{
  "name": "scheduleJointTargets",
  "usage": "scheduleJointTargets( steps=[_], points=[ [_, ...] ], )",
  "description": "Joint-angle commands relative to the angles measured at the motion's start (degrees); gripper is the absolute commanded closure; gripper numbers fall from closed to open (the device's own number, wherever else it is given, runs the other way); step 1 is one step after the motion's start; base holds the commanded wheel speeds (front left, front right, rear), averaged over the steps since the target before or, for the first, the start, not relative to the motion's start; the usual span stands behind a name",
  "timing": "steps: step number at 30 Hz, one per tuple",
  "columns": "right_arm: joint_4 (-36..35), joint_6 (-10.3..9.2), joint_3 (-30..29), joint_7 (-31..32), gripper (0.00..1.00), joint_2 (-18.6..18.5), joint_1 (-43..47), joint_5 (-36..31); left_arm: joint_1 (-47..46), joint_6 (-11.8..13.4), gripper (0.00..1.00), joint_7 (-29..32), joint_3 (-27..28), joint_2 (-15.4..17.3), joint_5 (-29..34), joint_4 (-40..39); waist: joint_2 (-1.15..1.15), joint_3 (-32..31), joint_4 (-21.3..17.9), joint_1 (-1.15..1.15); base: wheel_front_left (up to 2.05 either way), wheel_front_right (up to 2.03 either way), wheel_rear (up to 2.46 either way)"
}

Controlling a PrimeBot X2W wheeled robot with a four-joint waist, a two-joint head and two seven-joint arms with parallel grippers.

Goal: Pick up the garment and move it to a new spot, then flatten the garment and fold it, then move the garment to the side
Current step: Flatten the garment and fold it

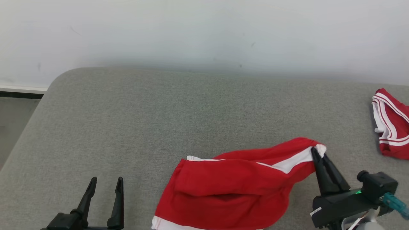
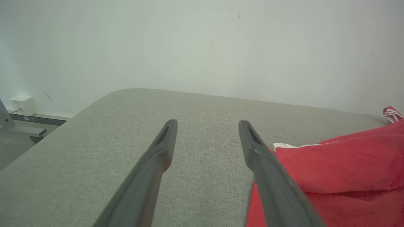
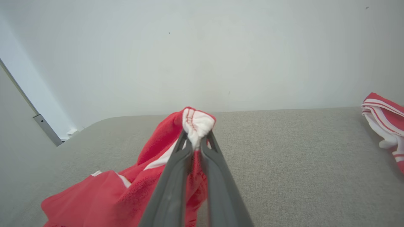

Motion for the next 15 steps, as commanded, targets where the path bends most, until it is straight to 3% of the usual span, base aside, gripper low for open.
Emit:
scheduleJointTargets(
  steps=[1,7,15],
  points=[
    [-3.04,-0.17,-1.07,1.36,1.00,0.29,0.99,-1.05,0.15,0.18,0.00,-0.02,0.08,-0.13,0.35,-0.24,0.00,0.41,-0.65,0.01,0.00,0.00,0.00],
    [-14.74,-0.17,-4.57,8.62,1.00,2.63,3.49,-4.10,-1.10,0.16,0.00,-0.02,-0.30,-0.55,0.35,-0.34,0.00,1.33,0.20,0.01,0.00,0.00,0.00],
    [-15.75,-0.18,-3.03,12.24,1.00,4.48,-2.14,-6.47,-2.04,0.13,0.00,-0.02,-0.16,-1.00,-0.16,-0.01,0.00,3.35,3.34,0.01,0.00,0.00,0.00]
  ],
)
